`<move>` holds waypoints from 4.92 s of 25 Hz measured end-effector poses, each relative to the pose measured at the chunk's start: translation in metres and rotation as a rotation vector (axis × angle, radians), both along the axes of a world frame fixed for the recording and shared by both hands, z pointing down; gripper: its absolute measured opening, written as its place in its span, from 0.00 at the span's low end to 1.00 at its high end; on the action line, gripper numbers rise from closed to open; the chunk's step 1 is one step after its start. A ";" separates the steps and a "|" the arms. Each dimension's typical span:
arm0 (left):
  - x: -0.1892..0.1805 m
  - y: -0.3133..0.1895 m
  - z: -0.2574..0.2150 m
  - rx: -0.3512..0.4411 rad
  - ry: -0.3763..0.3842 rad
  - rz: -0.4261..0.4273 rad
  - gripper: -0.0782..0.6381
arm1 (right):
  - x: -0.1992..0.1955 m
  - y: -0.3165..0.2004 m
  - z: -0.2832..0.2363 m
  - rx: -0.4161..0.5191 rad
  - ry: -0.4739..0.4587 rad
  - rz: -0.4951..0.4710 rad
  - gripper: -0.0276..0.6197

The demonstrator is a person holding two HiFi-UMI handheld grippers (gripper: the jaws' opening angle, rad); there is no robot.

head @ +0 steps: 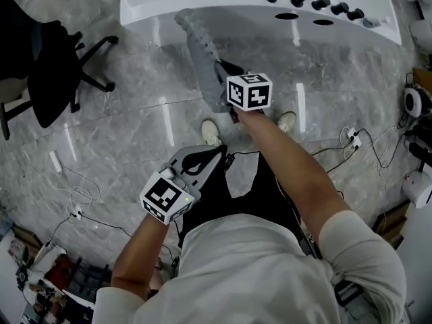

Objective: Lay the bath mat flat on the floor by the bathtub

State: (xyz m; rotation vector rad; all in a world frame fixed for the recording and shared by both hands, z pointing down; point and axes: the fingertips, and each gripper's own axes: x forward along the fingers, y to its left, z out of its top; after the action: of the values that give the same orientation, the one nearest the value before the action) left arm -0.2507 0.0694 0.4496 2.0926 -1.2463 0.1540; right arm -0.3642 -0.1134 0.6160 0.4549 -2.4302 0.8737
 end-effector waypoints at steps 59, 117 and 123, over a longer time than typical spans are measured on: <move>0.350 -0.368 0.239 -0.135 -0.036 0.435 0.13 | 0.603 -0.407 0.385 0.054 0.519 0.271 0.12; 0.161 -0.134 -0.117 0.189 -0.139 0.446 0.13 | 0.424 0.016 -0.225 0.250 0.135 0.165 0.06; 0.159 -0.130 -0.121 0.191 -0.128 0.440 0.13 | 0.416 0.019 -0.242 0.281 0.120 0.166 0.06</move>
State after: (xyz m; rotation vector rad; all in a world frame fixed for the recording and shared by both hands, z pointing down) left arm -0.0913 -0.0611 0.3290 2.5364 -0.8797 0.3827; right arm 0.0519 -0.0945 0.3742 0.7988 -2.4374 0.5512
